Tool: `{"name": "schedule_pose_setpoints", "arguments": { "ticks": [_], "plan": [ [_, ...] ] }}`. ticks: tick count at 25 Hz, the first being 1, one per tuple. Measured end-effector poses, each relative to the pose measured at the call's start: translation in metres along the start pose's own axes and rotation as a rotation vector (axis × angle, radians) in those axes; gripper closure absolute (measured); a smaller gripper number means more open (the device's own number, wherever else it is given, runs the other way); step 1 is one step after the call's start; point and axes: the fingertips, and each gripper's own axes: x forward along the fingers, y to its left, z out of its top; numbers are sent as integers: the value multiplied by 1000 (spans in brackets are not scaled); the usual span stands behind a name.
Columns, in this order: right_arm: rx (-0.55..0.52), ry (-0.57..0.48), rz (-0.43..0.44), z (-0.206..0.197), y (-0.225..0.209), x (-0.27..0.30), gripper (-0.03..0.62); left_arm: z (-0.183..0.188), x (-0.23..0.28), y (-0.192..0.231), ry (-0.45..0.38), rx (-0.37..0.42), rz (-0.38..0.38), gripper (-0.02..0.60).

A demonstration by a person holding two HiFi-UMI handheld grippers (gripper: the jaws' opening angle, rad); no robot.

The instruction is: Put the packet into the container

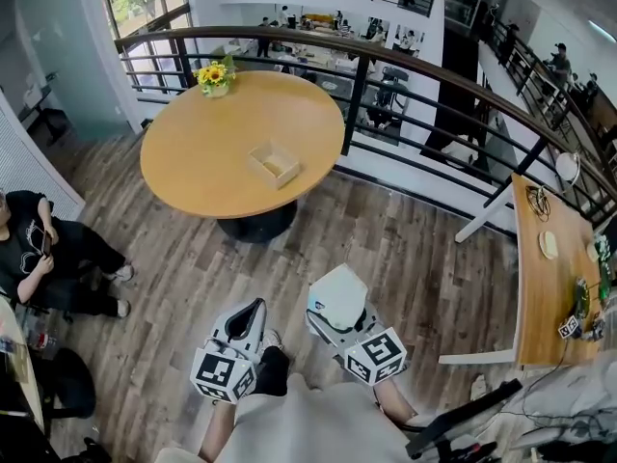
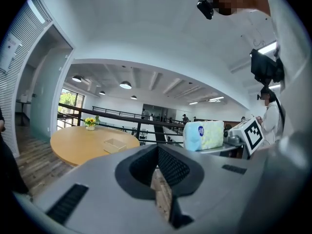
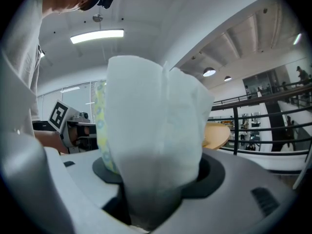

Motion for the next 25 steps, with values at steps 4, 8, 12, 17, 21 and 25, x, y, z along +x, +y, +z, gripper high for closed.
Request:
{"name": "schedule_pose_setpoints", "arguments": {
  "ticks": [4, 8, 12, 17, 21, 25],
  "plan": [
    [5, 5, -14, 17, -13, 39, 292, 15, 26, 31, 2, 5, -27, 577],
    [13, -8, -27, 36, -25, 89, 292, 30, 46, 74, -8, 10, -44, 575],
    [-1, -11, -22, 51, -32, 123, 292, 43, 62, 104, -20, 13, -42, 577],
    [-4, -12, -30, 56, -33, 153, 292, 47, 72, 133, -24, 11, -49, 575],
    [8, 8, -40, 50, -32, 160, 292, 44, 74, 143, -15, -2, -53, 576],
    [20, 32, -50, 43, -39, 168, 292, 38, 80, 152, 3, -12, -58, 577]
  ]
}}
